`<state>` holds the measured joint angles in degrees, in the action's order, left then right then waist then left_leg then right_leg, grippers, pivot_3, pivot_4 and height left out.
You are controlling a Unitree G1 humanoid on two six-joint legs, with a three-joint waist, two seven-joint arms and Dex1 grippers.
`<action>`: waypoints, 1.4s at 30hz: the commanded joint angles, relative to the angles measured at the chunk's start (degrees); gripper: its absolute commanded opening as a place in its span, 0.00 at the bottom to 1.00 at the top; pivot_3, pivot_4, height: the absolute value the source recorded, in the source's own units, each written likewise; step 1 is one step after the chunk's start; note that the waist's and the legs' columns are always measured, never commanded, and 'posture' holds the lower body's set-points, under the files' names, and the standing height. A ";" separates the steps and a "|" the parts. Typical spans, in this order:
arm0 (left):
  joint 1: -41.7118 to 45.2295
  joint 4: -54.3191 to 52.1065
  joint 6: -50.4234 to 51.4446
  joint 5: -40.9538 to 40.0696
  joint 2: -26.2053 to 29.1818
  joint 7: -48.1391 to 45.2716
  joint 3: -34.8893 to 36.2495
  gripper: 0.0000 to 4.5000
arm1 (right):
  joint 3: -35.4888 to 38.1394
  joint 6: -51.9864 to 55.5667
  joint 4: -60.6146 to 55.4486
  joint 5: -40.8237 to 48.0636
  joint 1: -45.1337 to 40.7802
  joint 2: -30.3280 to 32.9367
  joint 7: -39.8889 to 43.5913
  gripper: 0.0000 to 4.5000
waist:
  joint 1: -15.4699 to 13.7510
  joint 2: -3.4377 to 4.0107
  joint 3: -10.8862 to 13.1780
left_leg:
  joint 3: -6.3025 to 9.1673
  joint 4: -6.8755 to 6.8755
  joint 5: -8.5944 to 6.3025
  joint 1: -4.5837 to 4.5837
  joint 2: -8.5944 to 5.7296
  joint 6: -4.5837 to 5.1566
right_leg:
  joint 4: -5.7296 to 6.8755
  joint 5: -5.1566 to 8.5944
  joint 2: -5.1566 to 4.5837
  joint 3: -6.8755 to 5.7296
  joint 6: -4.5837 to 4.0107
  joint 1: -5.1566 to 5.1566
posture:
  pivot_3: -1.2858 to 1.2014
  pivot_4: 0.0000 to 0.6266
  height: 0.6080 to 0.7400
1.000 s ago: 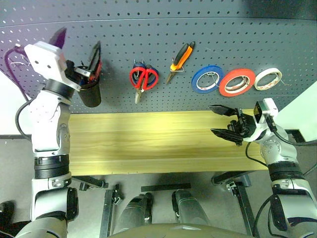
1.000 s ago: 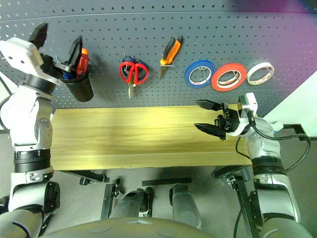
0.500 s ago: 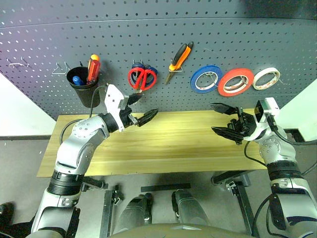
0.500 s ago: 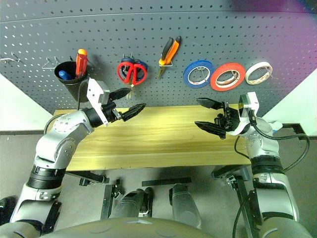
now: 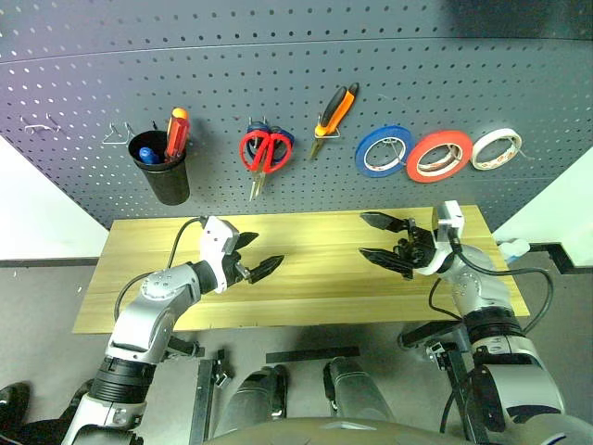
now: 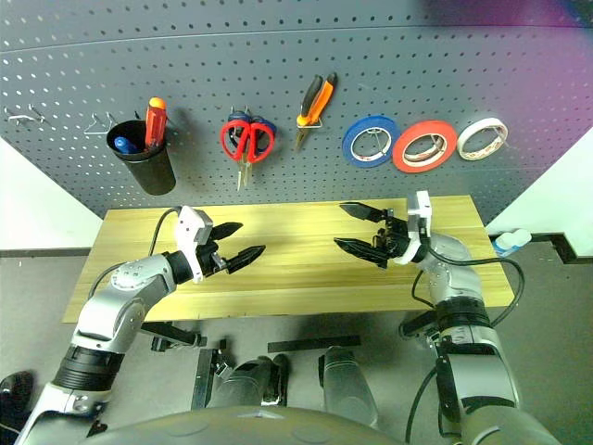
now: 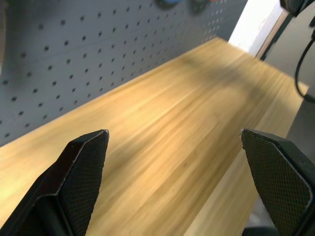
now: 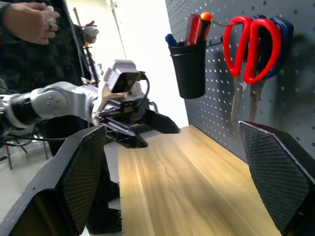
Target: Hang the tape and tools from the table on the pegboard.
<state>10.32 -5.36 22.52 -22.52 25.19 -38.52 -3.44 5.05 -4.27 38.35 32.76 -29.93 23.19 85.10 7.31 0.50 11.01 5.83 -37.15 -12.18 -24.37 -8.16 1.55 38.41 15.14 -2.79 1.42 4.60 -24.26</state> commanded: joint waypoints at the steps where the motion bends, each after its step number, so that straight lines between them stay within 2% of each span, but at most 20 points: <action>1: -1.03 1.20 -5.15 2.55 -1.27 3.06 2.89 1.00 | 2.22 0.85 2.87 -0.83 -3.00 -1.56 -4.34 1.00 | 0.05 0.11 -0.22 | 0.00 0.00 0.00 0.01 0.00 -0.01 | 0.00 0.00 0.00 0.01 0.00 0.01 | 0.43 0.19 1.00; 6: -3.83 0.64 -9.47 4.26 -4.84 7.73 4.70 1.00 | 3.20 0.88 5.73 -2.29 -3.53 -5.12 -9.58 1.00 | 0.01 0.17 -1.13 | 0.00 0.01 -0.02 0.05 0.00 -0.04 | 0.01 -0.02 0.01 0.00 -0.03 0.03 | 0.43 0.17 1.00; 12: -7.78 -2.03 -9.77 4.03 -7.88 9.85 4.88 1.00 | 4.61 7.79 4.07 -0.80 -1.49 -6.99 -10.66 1.00 | -0.08 0.19 -2.24 | 0.00 0.02 -0.03 0.11 0.00 -0.05 | -0.03 -0.02 0.01 0.00 -0.03 0.14 | 0.44 0.13 1.00; 16: -8.90 -1.87 -11.28 5.56 -8.98 11.88 5.28 1.00 | 3.95 -0.63 5.97 -7.11 -0.07 -9.04 -20.29 1.00 | -0.02 0.25 -2.91 | 0.01 0.07 -0.05 0.46 0.00 -0.06 | -0.07 -0.01 0.01 0.00 -0.04 0.47 | 0.44 0.10 1.00; 19: -9.18 -1.45 -12.86 6.57 -9.56 13.25 5.80 1.00 | 5.25 1.75 9.01 -7.79 -1.57 -9.83 -26.45 1.00 | 0.20 0.45 -3.68 | 0.02 0.22 -0.07 1.05 0.00 -0.06 | -0.27 0.01 0.02 -0.01 -0.03 1.07 | 0.44 0.08 1.00; 24: -8.78 0.03 -15.70 7.83 -10.15 16.04 7.36 1.00 | 6.86 4.18 7.67 -6.37 -1.54 -10.93 -28.83 1.00 | 0.20 0.52 -4.98 | 0.07 0.22 -0.07 1.10 0.00 -0.06 | -0.27 0.01 0.04 -0.02 -0.04 1.04 | 0.44 0.05 1.00; 29: -9.10 1.18 -17.95 8.70 -11.03 19.85 10.25 1.00 | 9.18 5.09 6.75 -6.00 -1.75 -11.85 -35.64 1.00 | 0.21 0.56 -6.25 | 0.08 0.21 -0.07 1.13 0.00 -0.06 | -0.29 0.02 0.05 -0.02 -0.04 1.04 | 0.43 0.03 1.00; 33: -9.33 1.75 -19.99 10.44 -11.41 23.23 12.00 1.00 | 9.93 2.01 7.19 -8.49 -1.82 -11.86 -42.57 1.00 | 0.21 0.59 -6.90 | 0.09 0.21 -0.07 1.20 0.00 -0.05 | -0.29 0.02 0.05 -0.03 -0.04 1.10 | 0.44 0.00 1.00; 37: -10.35 1.54 -21.18 12.32 -11.65 25.98 12.95 1.00 | 10.43 -3.61 9.49 -13.25 -1.23 -11.46 -54.11 1.00 | 0.17 0.62 -7.37 | 0.09 0.21 -0.07 1.21 0.00 -0.05 | -0.30 0.02 0.05 -0.03 -0.03 1.11 | 0.44 0.00 1.00; 42: -11.90 0.27 -21.94 12.87 -11.99 26.18 12.32 1.00 | 8.15 -5.89 7.90 -16.28 1.24 -13.37 -56.87 1.00 | 0.31 0.61 -7.59 | 0.10 0.22 -0.07 1.25 0.00 -0.05 | -0.30 0.03 0.06 -0.02 -0.04 1.16 | 0.44 0.01 1.00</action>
<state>-1.87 -2.65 2.19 -10.34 13.01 -12.39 8.56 13.76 -9.06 48.06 17.00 -28.54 10.96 28.91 7.61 1.12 3.42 5.94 -36.93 -12.25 -23.11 -8.16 1.49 38.11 15.17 -2.73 1.40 4.55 -23.09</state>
